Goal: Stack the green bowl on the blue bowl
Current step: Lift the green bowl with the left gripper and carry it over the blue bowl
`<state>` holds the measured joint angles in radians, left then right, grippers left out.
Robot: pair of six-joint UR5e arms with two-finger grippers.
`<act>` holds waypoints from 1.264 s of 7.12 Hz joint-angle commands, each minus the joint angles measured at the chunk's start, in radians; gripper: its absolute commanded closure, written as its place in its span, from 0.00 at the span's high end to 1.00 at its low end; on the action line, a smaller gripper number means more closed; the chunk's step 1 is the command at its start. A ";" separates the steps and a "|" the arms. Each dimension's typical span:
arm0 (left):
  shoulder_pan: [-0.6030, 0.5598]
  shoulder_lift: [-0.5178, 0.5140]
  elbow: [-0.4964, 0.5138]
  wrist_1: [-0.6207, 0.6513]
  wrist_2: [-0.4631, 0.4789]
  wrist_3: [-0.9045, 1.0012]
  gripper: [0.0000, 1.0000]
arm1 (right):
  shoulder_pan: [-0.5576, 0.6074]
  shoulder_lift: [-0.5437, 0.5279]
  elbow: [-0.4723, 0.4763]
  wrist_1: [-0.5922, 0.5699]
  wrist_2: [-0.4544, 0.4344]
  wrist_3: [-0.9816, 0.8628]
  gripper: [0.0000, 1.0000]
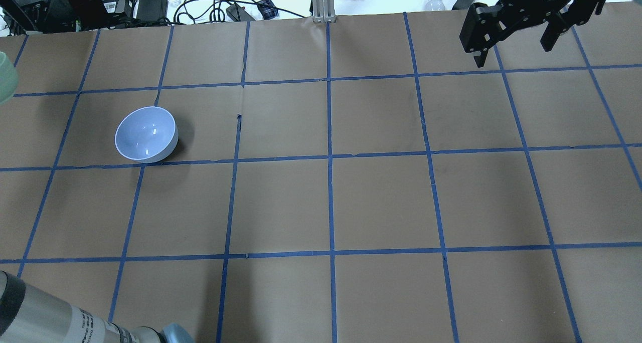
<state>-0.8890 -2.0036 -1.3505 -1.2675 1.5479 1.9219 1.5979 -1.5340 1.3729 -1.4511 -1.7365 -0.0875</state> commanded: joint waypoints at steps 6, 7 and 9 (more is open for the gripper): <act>-0.370 0.120 -0.255 0.019 0.046 -0.725 0.00 | -0.001 0.000 0.000 0.000 0.000 0.000 1.00; -0.379 0.132 -0.297 0.020 0.099 -0.821 0.00 | -0.001 0.000 0.000 0.000 0.000 0.000 1.00; -0.405 0.161 -0.395 0.138 0.158 -0.889 0.00 | 0.000 0.000 0.000 0.000 0.000 0.000 1.00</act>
<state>-1.2784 -1.8610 -1.6857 -1.1977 1.6806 1.0741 1.5972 -1.5340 1.3729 -1.4511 -1.7365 -0.0875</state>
